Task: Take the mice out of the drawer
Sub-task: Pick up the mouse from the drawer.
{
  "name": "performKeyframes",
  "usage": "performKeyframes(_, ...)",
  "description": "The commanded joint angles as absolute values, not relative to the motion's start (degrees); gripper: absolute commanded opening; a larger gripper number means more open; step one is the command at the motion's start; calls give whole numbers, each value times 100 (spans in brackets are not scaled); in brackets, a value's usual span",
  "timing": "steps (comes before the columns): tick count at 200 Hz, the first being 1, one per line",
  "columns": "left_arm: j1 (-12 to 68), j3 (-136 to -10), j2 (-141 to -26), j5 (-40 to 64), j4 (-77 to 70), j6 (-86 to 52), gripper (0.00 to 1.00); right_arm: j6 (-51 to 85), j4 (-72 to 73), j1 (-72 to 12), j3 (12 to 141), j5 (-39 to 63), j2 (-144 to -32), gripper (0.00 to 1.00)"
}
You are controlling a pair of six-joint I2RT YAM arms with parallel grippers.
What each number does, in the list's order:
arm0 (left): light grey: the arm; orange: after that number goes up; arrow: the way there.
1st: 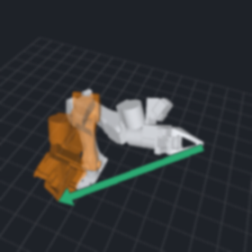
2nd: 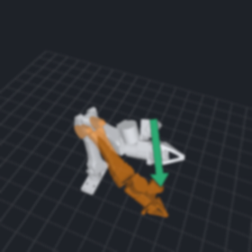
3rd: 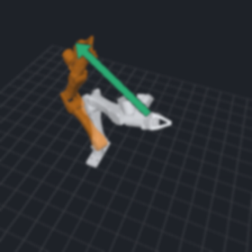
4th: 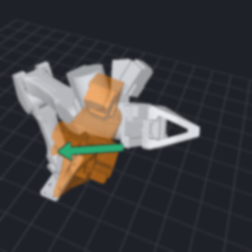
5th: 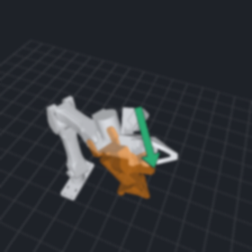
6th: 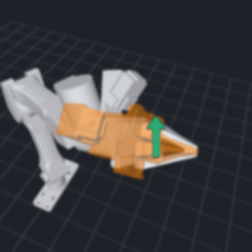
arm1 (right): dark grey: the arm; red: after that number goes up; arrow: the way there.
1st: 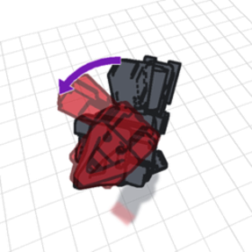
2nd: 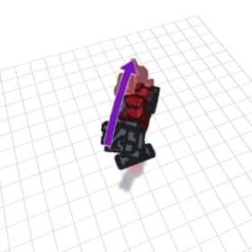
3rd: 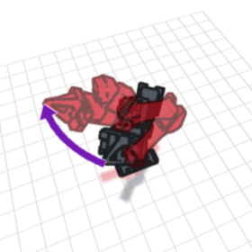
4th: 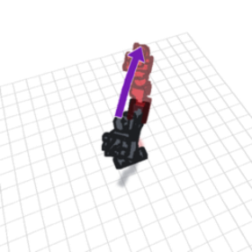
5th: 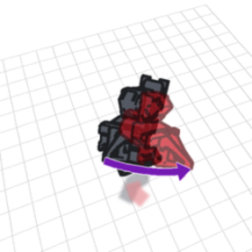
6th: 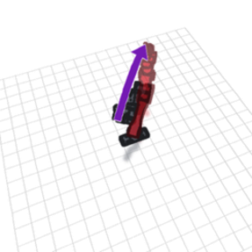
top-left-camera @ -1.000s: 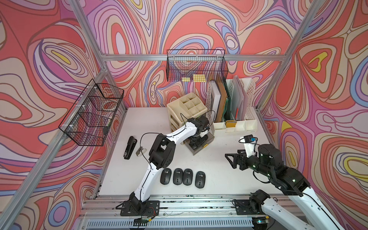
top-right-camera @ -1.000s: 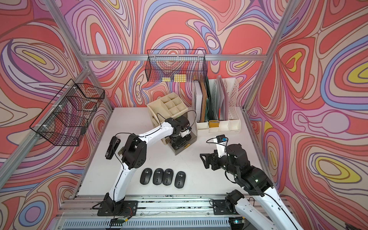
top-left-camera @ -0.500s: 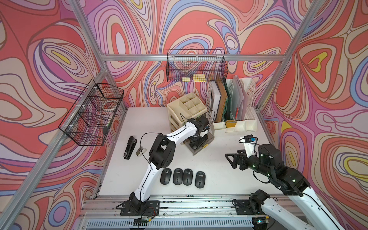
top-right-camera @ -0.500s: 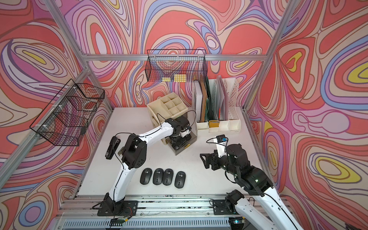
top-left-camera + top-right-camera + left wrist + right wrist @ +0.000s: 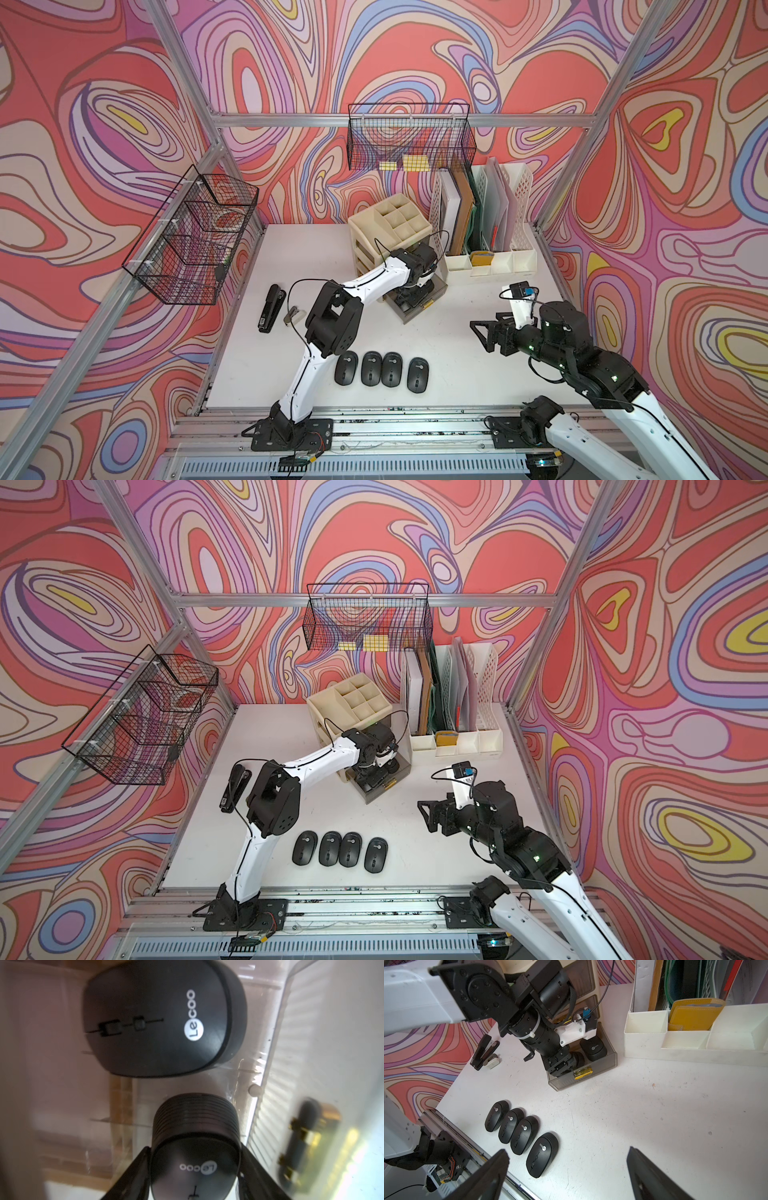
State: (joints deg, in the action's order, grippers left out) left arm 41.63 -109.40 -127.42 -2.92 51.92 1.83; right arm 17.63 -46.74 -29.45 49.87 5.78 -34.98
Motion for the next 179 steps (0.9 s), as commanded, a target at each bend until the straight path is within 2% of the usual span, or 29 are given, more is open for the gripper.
performKeyframes(1, 4301, -10614, -12070, -545, 4806, 81, 52, 1723, -4595, -2979, 4966, 535, -3452, 94)
performKeyframes(62, 4583, -9946, -11107, -947, 4642, -433, 52, 1714, -4598, -2979, 5013, 668, -3368, 94)
performKeyframes(136, 5306, -9081, -10087, -953, 5266, -3205, 51, 1646, -5571, -2979, 5610, 2316, -3196, 95)
performKeyframes(179, 6086, -8833, -9835, -1062, 5348, -4570, 51, 1364, -5950, -2979, 5699, 2637, -2835, 96)
